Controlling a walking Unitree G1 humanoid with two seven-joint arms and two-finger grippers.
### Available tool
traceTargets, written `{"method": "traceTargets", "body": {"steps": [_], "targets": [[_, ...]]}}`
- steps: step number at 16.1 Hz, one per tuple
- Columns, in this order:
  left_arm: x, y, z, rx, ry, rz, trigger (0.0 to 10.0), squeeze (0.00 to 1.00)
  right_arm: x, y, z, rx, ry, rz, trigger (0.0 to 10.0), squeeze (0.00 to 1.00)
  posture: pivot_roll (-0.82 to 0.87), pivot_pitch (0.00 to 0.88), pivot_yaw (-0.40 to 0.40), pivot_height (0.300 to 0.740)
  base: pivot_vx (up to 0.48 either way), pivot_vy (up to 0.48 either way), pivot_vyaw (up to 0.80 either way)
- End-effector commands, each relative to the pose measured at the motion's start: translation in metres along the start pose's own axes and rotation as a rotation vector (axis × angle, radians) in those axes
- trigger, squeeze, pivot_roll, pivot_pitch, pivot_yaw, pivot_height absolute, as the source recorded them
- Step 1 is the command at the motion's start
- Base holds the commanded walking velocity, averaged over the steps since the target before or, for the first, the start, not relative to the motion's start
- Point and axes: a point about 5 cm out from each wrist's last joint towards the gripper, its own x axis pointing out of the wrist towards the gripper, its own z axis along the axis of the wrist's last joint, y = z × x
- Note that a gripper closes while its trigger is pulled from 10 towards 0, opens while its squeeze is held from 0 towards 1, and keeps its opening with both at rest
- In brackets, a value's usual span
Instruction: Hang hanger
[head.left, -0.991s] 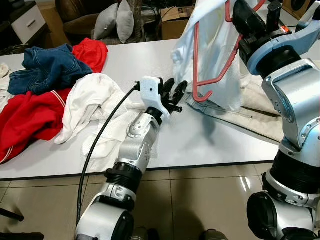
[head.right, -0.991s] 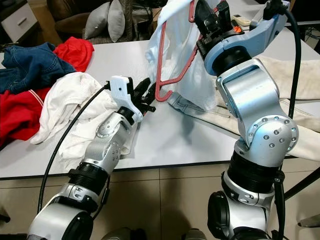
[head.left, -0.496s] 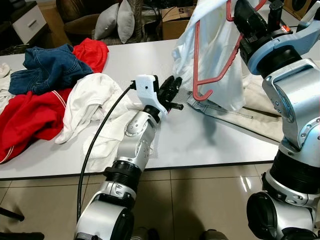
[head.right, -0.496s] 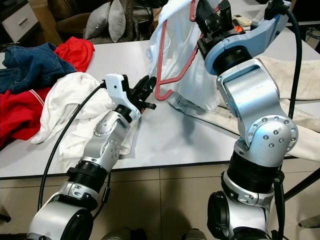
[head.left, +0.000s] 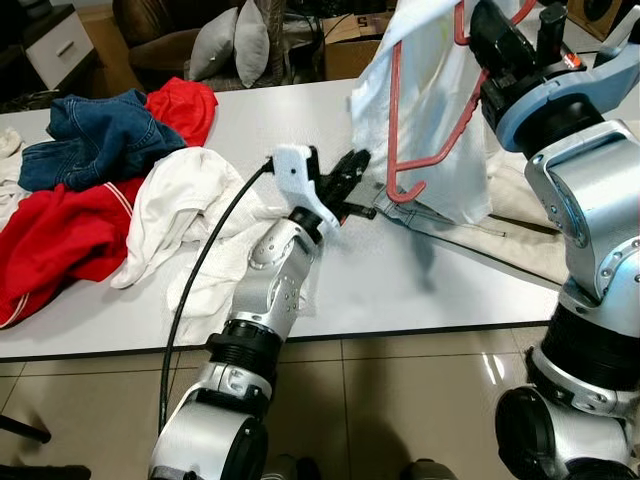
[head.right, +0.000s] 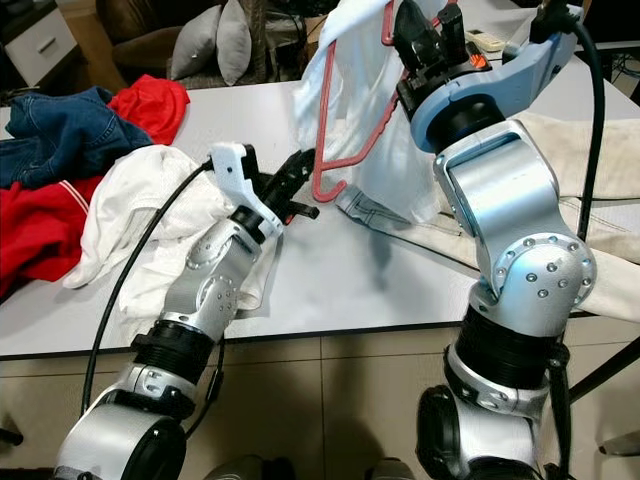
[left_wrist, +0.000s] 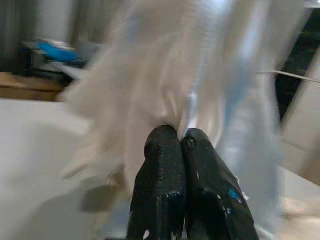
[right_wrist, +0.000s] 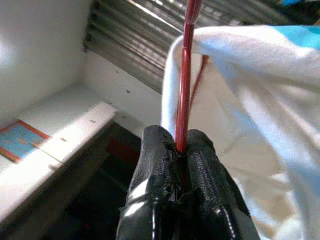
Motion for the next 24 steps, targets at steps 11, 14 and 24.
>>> {"method": "traceTargets", "body": {"steps": [11, 14, 24], "targets": [[-0.048, 0.059, 0.075, 0.419, 0.203, -0.117, 0.0, 0.00, -0.032, -0.046, -0.025, -0.148, 0.069, -0.167, 10.0, 0.00, -0.15, 0.028, 0.146, 0.740, 0.000, 0.000, 0.00], [-0.025, 0.075, 0.137, 0.507, 0.069, -0.022, 0.0, 0.00, -0.034, -0.037, -0.022, -0.012, 0.016, -0.121, 10.0, 0.00, -0.13, 0.014, 0.164, 0.740, 0.000, 0.000, 0.00], [0.030, 0.051, 0.204, 0.661, -0.050, -0.067, 0.0, 0.00, -0.049, -0.063, -0.081, -0.131, 0.258, -0.213, 10.0, 0.00, -0.11, 0.000, 0.217, 0.740, 0.000, 0.000, 0.00]]}}
